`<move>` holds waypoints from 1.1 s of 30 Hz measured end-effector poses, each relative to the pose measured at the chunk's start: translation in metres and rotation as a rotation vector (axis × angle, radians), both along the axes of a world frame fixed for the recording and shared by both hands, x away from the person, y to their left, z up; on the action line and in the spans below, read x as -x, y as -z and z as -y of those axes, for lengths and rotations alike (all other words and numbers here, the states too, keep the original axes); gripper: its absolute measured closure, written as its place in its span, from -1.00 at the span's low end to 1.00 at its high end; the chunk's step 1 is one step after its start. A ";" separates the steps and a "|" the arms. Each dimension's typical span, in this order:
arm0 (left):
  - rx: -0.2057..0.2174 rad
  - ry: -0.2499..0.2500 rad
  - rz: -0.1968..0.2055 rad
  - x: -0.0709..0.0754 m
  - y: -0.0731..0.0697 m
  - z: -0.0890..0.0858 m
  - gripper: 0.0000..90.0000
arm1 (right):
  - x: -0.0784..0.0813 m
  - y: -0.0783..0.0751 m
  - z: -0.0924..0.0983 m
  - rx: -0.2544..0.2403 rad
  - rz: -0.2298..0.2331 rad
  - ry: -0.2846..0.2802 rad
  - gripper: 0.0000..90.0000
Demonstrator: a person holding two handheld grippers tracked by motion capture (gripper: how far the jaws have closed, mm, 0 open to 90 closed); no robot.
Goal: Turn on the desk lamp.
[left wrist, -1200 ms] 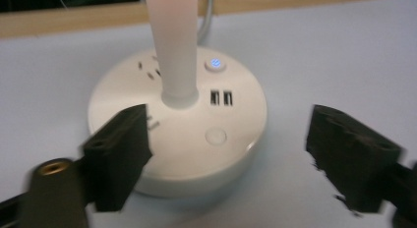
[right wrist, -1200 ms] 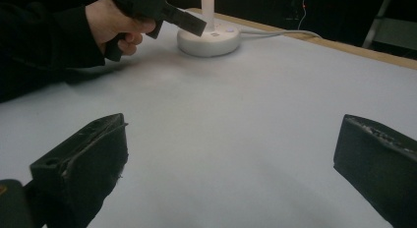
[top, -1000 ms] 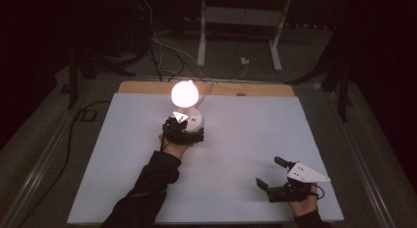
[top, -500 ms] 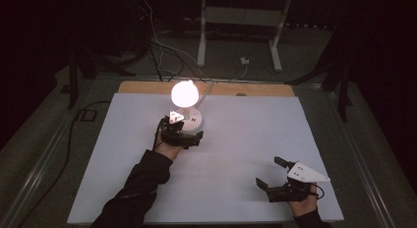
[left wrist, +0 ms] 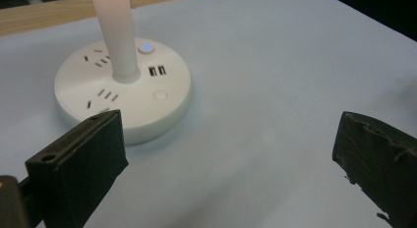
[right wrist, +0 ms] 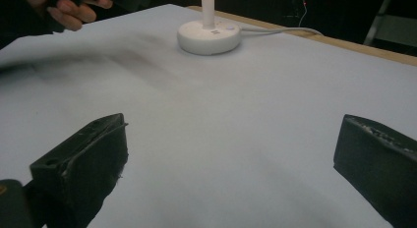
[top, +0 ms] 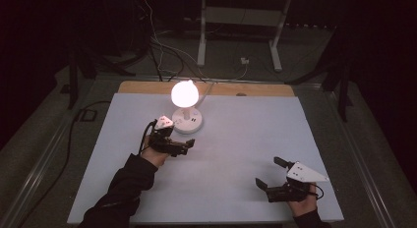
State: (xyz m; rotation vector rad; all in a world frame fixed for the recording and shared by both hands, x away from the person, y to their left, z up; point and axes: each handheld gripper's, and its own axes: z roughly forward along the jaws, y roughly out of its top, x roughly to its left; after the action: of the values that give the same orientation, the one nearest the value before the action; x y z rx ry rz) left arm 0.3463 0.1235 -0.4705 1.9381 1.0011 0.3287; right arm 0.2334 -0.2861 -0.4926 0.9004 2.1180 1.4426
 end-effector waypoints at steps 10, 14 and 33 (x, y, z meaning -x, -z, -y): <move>-0.004 0.038 0.001 0.024 0.000 -0.027 -0.99 | 0.000 0.000 0.000 0.002 0.001 0.001 -1.00; -0.008 0.040 0.009 0.033 0.003 -0.034 -0.99 | 0.000 0.000 -0.001 0.003 -0.002 0.001 -1.00; -0.024 0.046 0.012 0.074 0.023 -0.066 -0.99 | 0.000 0.000 -0.001 0.003 -0.004 0.001 -1.00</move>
State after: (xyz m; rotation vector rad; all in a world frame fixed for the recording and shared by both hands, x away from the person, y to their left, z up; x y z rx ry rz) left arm 0.2719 0.1890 -0.4936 1.9753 0.9472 0.3263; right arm 0.2336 -0.2853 -0.4928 0.9037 2.1214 1.4377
